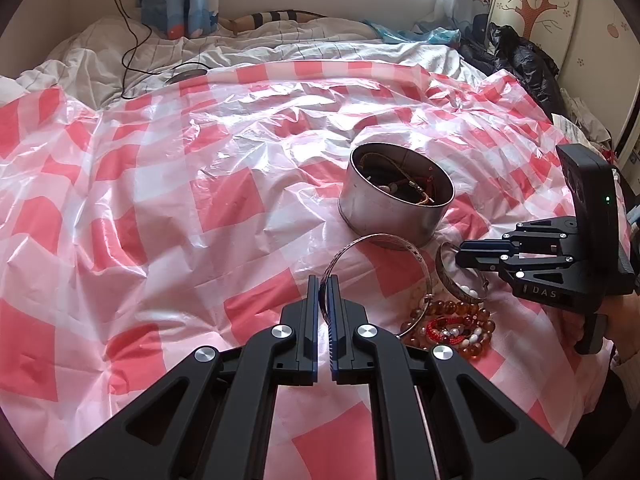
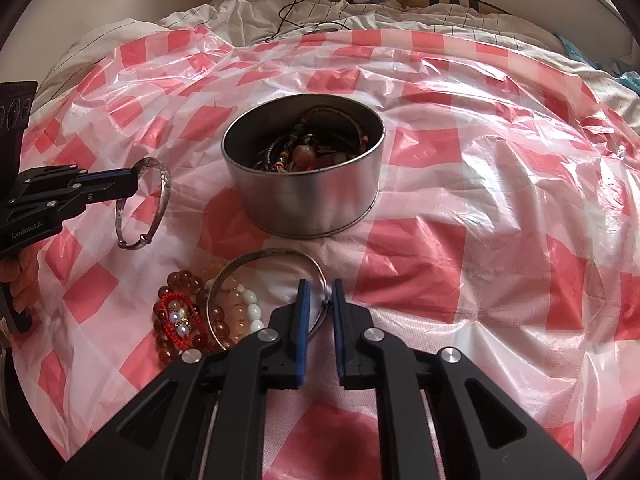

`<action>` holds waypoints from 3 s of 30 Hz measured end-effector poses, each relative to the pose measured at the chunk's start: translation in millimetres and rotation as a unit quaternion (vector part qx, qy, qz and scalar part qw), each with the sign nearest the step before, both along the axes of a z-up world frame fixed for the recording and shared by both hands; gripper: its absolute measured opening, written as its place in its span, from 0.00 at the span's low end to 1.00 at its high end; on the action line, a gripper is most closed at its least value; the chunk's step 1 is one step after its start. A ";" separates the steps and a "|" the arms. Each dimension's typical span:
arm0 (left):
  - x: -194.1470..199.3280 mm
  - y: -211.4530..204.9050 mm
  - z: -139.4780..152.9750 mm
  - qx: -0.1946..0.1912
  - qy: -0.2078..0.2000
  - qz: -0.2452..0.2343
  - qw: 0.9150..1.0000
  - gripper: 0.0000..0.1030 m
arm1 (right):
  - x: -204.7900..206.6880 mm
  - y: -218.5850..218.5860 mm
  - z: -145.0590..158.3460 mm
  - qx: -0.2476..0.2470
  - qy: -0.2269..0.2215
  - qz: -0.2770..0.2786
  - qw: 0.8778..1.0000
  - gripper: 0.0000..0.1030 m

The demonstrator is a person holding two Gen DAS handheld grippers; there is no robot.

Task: Organize jewelry
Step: 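Grasp a silver bangle with the left gripper while the right gripper grasps a thin bangle, then carry both silver bangles over the tin and open both grippers to drop them, then move both open grippers back to the remaining bead bracelets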

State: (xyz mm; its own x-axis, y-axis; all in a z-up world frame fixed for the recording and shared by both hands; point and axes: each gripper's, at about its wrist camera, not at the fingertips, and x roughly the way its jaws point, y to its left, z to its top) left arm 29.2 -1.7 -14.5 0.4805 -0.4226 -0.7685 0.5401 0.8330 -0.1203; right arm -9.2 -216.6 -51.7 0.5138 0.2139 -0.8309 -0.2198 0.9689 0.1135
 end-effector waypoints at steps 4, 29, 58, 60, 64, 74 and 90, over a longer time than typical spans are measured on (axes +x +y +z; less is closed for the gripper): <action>0.1 -0.9 -0.7 0.001 0.000 -0.002 1.000 0.04 | -2.8 3.5 2.2 -0.007 -0.009 0.007 1.000 0.07; 6.0 -13.5 5.1 -0.011 -0.006 0.000 1.000 0.04 | -9.9 -24.7 43.6 0.069 -0.092 -0.029 0.993 0.06; 56.1 -92.4 37.9 0.010 -0.028 -0.012 0.999 0.05 | -11.5 -62.4 66.6 0.133 -0.134 -0.083 0.978 0.06; 60.1 -104.3 34.3 0.036 -0.025 -0.025 0.999 0.06 | -11.8 -64.5 67.5 0.135 -0.135 -0.085 0.978 0.06; 64.0 -122.8 19.7 0.093 -0.011 -0.051 0.994 0.07 | -11.8 -65.7 67.7 0.136 -0.134 -0.087 0.978 0.06; 17.7 -55.3 38.1 0.011 -0.046 0.027 0.999 0.40 | 15.3 -44.3 66.2 0.110 -0.130 -0.068 0.983 0.06; 12.3 -13.8 20.8 -0.030 -0.035 0.080 0.996 0.53 | 36.6 -1.5 64.6 -0.004 -0.143 -0.053 0.988 0.37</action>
State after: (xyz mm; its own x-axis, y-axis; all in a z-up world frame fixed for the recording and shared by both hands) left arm 41.6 -15.5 6.3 0.5969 -0.3803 -0.7065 0.4099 0.9015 -0.1389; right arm 27.4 -218.1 12.9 0.7466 0.1404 -0.6503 -0.1395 0.9888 0.0533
